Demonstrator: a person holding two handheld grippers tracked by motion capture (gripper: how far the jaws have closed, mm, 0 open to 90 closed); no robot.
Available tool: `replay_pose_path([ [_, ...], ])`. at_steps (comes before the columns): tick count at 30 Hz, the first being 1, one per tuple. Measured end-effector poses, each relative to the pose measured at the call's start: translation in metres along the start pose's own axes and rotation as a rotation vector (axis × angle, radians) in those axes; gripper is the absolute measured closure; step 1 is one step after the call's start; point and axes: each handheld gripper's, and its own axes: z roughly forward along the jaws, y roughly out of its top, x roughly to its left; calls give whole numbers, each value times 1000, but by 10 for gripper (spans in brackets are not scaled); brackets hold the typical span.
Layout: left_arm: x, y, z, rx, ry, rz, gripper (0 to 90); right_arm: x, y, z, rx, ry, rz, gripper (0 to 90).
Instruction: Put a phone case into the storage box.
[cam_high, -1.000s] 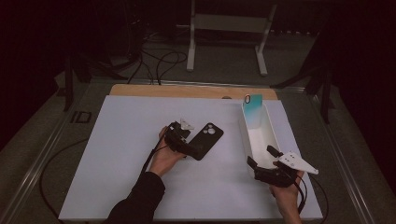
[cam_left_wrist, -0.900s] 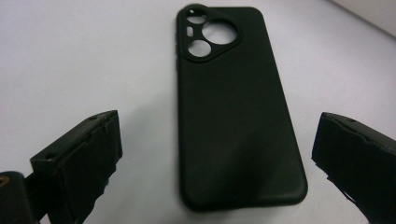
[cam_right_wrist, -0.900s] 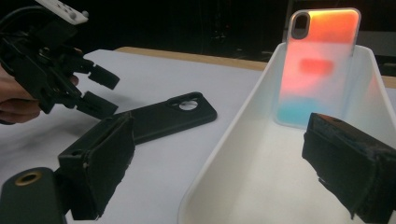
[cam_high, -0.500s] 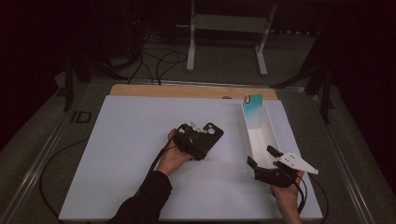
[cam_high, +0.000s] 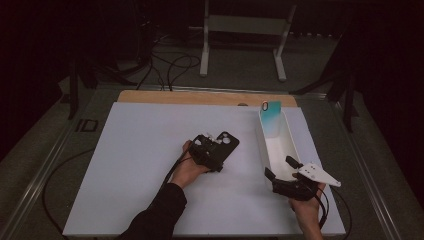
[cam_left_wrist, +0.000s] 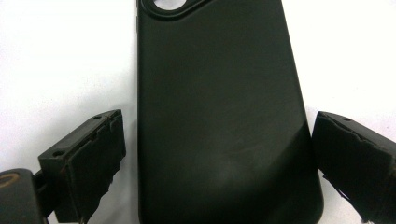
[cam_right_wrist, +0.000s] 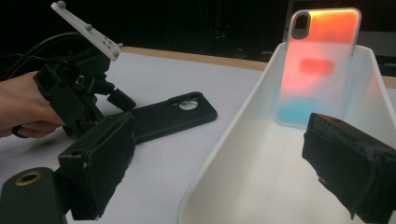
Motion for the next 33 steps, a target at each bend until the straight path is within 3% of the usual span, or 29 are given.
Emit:
replay_pose_path([
  [7,0,3,2,10,0,0,37,0,0,0,1,-2,0,91],
  [16,-2,8,1,58,-1,-10,76,1,0,1,5,0,1,91],
  [33,3,5,-5,31,-16,-43,159,0,1,0,5,2,3,92],
])
